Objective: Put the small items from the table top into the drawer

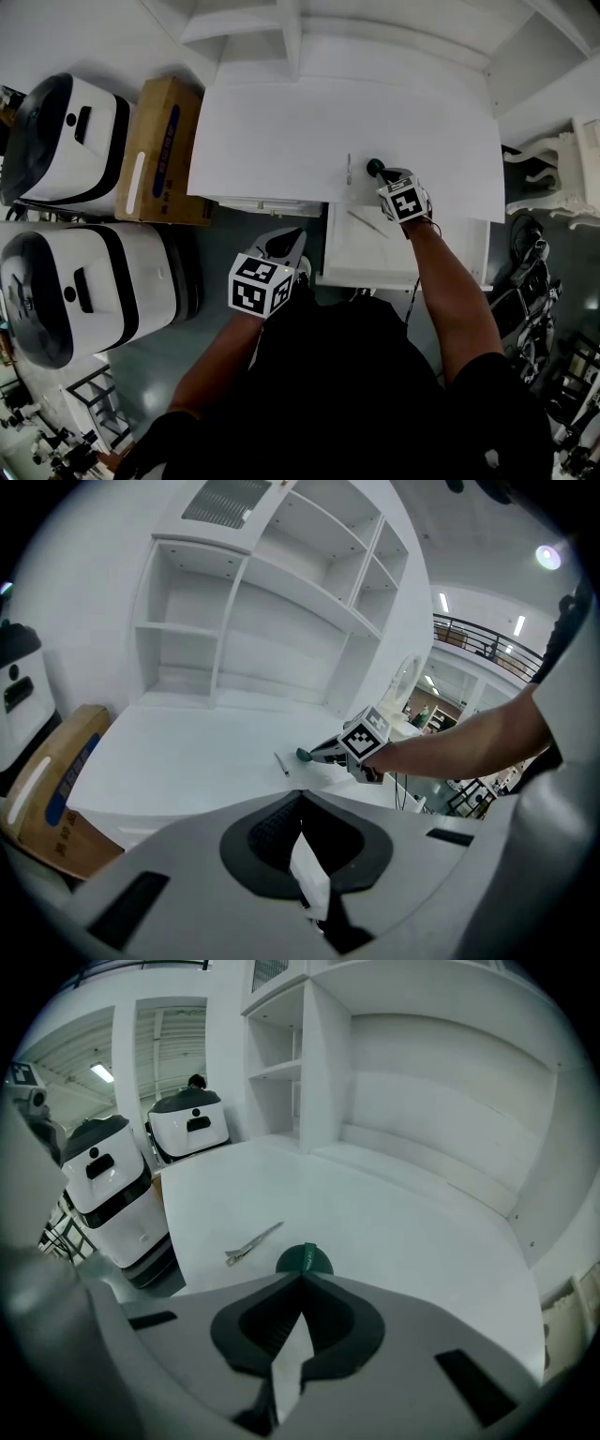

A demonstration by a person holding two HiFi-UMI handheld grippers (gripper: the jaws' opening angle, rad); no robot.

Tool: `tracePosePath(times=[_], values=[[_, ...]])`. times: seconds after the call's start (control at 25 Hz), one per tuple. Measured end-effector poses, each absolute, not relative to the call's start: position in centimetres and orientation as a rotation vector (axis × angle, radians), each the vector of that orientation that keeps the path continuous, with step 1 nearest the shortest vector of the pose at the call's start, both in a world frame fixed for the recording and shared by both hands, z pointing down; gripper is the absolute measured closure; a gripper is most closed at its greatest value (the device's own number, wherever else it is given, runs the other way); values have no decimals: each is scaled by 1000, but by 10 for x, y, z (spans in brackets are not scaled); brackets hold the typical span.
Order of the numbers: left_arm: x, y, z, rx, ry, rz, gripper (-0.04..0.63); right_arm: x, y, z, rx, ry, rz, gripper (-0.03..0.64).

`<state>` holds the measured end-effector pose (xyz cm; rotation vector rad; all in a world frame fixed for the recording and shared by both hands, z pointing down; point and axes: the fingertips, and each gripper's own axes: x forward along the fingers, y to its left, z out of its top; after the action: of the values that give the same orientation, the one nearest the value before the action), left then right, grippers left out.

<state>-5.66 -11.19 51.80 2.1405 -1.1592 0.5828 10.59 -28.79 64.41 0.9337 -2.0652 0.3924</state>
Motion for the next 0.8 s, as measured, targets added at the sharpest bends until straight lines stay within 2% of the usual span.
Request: tracePosePath(times=[0.44,0.8], values=[[-47,-109,520,2165,-1123,589,591,102,-240,613,893,-2148,352,591],[-37,-102,526,2170,-1089,604,591,97,-161,634,745,-2154,390,591]])
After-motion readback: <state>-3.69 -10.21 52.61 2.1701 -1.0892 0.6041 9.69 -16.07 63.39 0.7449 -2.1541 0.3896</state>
